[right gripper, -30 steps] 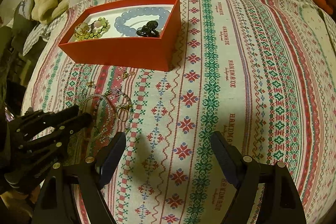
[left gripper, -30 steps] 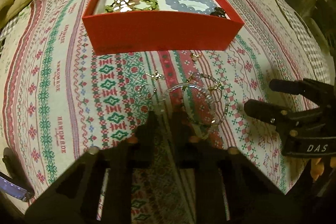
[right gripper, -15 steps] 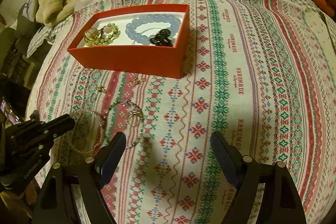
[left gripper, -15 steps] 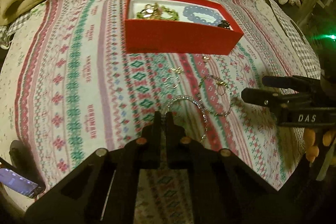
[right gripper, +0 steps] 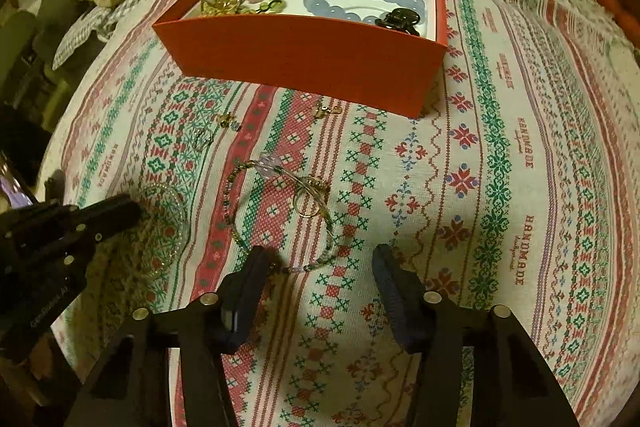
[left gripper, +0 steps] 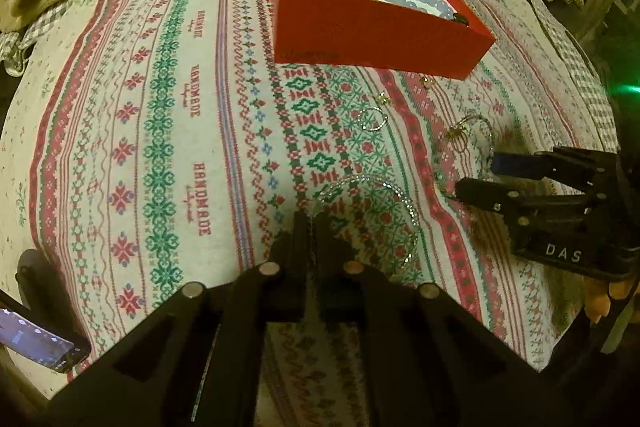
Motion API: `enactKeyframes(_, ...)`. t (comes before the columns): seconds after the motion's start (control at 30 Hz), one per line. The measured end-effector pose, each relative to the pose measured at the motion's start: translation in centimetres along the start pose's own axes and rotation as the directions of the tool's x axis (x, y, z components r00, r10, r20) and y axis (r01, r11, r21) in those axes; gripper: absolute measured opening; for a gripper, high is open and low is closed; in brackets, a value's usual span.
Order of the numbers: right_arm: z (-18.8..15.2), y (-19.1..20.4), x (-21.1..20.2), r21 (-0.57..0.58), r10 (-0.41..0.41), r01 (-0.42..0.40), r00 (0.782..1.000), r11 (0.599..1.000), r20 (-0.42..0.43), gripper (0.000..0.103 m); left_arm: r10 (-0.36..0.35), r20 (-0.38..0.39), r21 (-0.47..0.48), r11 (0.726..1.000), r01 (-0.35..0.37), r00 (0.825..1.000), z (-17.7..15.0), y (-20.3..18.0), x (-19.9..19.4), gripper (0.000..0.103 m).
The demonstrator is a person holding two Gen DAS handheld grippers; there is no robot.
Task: Organize jewelry
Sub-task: 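Hold the silver chain in the left gripper while the right gripper grasps the gold hoop earring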
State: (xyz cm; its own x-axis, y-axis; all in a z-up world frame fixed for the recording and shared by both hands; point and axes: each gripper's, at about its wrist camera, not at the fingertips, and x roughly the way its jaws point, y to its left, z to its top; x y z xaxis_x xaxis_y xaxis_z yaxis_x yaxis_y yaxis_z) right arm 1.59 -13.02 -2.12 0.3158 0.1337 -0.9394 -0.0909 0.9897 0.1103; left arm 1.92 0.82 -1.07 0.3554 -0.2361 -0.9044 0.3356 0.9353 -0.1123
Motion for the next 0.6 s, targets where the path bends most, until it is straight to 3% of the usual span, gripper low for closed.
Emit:
enactKeyframes(0.1,-0.2,0.2,-0.2,-0.012,0.005,-0.005,1.000,1.000,0.011,0.033,0.004,0.000,0.004,1.000,-0.004,1.000,0.0,-0.2,0.0,0.005)
enactKeyframes(0.13,-0.3,0.2,-0.2,-0.018,0.000,0.001,1.000,1.000,0.014,0.021,0.005,0.001,0.003,1.000,-0.005,1.000,0.0,-0.2,0.0,0.005)
enactKeyframes(0.23,-0.6,-0.2,-0.3,-0.016,0.031,-0.030,0.999,0.999,0.021,0.010,0.010,0.002,0.003,1.000,-0.010,1.000,0.0,-0.3,-0.1,0.005)
enactKeyframes(0.6,-0.9,-2.2,-2.5,-0.011,0.074,-0.074,0.995,0.997,0.063,0.003,0.009,0.008,-0.007,1.000,-0.009,1.000,0.1,-0.2,-0.4,0.005)
